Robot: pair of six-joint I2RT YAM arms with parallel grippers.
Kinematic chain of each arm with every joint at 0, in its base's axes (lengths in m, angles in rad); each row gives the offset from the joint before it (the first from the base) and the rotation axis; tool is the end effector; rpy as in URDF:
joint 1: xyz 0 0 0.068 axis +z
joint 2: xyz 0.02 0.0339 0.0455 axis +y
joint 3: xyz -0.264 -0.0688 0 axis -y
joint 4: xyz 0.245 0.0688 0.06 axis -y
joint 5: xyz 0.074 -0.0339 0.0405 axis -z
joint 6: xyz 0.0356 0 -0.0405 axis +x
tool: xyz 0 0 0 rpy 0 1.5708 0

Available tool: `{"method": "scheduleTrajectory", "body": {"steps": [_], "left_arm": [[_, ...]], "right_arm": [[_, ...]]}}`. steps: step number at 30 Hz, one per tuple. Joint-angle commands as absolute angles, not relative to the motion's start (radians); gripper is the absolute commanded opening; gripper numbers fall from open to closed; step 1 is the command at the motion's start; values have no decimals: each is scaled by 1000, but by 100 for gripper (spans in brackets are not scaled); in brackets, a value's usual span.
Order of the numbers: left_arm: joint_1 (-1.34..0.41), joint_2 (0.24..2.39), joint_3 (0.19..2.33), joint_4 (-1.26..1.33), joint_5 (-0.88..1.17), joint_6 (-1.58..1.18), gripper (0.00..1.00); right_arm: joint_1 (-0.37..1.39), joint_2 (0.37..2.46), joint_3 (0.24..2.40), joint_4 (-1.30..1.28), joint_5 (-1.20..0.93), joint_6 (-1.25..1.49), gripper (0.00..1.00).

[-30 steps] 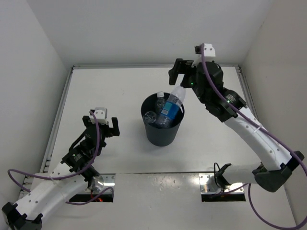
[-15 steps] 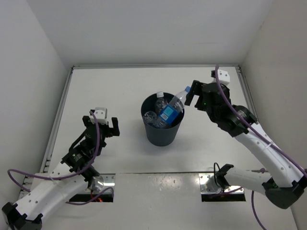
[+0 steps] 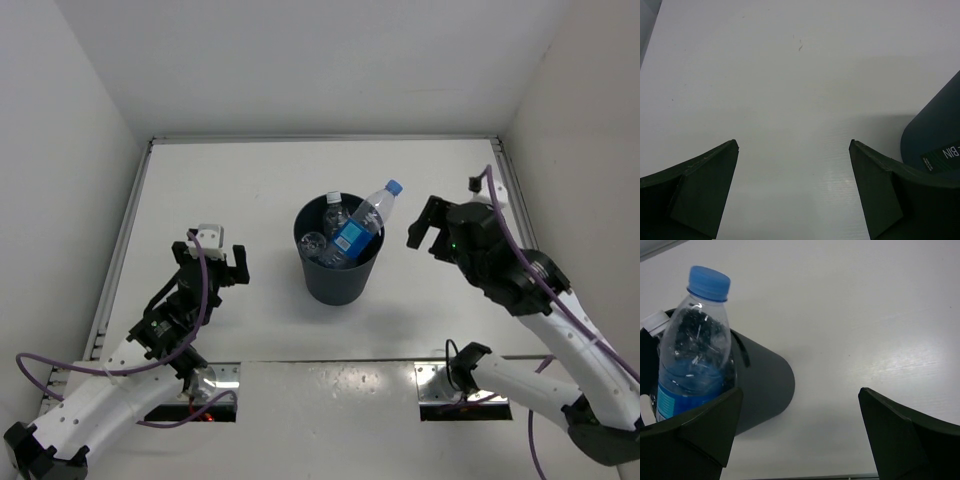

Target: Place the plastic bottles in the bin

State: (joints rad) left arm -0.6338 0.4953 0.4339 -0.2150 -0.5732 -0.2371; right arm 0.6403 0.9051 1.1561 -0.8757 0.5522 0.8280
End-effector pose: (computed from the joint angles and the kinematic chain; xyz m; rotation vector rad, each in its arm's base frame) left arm 0.1209 -0.0649 0.2555 -0.0375 1.8027 -0.0908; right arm 0.1427 0.0830 0.3791 0.4957 2.0447 0.2760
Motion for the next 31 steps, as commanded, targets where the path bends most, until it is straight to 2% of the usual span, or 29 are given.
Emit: {"method": "scheduleTrajectory", "body": {"steps": [1, 17, 25, 31], "left_arm": [[-641, 488, 423, -176, -583, -221, 100], [-641, 460, 423, -186, -583, -221, 100], [-641, 489, 423, -176, -646, -241, 100], [-621, 602, 373, -54, -736, -296, 100]], "right_arm": [[635, 821, 1118, -923, 552, 887, 100], [626, 787, 1055, -1068, 561, 953, 100], [626, 885, 1046, -1005, 640, 953, 100], [566, 1050, 1069, -892, 687, 910, 100]]}}
